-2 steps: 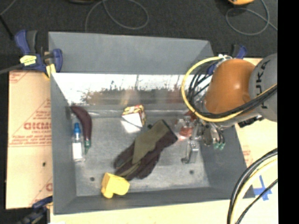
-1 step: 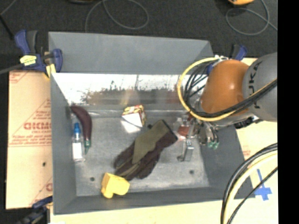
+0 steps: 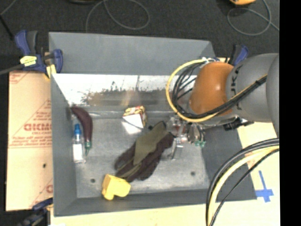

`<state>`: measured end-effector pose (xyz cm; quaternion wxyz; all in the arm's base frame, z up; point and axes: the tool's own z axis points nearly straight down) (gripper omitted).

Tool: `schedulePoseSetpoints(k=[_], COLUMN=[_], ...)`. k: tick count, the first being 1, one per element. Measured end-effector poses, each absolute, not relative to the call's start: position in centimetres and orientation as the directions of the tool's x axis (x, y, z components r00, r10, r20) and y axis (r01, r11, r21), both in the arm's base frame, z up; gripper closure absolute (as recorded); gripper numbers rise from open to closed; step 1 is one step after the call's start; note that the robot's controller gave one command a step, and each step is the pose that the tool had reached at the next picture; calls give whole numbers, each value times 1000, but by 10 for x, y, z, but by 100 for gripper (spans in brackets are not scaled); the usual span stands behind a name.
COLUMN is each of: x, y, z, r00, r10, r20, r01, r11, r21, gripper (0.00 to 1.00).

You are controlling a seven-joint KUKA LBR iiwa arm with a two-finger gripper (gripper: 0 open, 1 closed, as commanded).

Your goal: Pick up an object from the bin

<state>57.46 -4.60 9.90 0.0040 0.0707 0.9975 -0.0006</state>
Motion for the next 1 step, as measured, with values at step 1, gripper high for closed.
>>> schedulePoseSetpoints(k=[1], x=[565], y=[-21], z=[78], r00=[-996], r10=[94], r20=[-9], r01=[94], r11=[996], r21=[-2], gripper=[0])
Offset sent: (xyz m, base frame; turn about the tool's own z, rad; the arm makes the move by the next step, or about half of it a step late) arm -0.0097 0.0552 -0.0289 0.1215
